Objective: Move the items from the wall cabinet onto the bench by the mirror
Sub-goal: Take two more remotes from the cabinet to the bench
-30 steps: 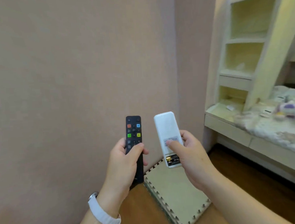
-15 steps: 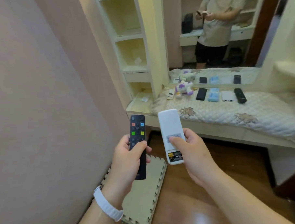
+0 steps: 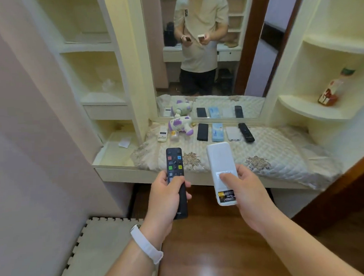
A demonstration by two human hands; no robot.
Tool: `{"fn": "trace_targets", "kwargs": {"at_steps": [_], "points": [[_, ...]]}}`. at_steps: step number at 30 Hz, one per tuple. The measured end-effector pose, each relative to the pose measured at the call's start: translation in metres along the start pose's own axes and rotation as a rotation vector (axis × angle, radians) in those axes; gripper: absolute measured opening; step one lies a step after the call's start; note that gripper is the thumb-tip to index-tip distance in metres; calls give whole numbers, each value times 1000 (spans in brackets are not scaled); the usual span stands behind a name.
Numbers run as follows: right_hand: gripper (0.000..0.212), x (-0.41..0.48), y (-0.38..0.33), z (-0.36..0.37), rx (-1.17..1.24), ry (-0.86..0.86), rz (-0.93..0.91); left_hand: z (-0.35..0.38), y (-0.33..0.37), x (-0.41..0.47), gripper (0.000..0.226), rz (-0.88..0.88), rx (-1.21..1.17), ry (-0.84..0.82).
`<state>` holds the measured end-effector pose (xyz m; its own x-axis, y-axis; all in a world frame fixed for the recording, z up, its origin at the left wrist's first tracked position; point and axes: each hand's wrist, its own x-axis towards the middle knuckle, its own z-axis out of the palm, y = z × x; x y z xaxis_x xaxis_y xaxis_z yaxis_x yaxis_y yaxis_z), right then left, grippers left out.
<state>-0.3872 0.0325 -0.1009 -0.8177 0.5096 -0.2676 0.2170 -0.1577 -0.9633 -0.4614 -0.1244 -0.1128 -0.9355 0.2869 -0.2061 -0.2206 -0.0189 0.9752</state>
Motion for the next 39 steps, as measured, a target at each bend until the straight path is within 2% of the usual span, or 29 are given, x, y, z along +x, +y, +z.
{"fn": "trace_targets", "kwargs": {"at_steps": [6, 12, 16, 21, 32, 39], "points": [[15, 50, -2, -8, -4, 133, 8, 22, -6, 79, 14, -72, 17, -121], [11, 82, 3, -54, -11, 280, 33, 75, -10, 118, 13, -111, 69, -248], [11, 117, 12, -86, 5, 316, 52, 114, -18, 142, 11, -125, 115, -279], [12, 175, 20, -132, 22, 283, 94, 173, -27, 176, 9, -147, 189, -238], [12, 309, 17, -278, -43, 171, 176, 333, -46, 249, 10, -277, 190, -104], [15, 361, 30, -319, -111, 145, 254, 380, -65, 278, 10, -344, 197, -44]]}}
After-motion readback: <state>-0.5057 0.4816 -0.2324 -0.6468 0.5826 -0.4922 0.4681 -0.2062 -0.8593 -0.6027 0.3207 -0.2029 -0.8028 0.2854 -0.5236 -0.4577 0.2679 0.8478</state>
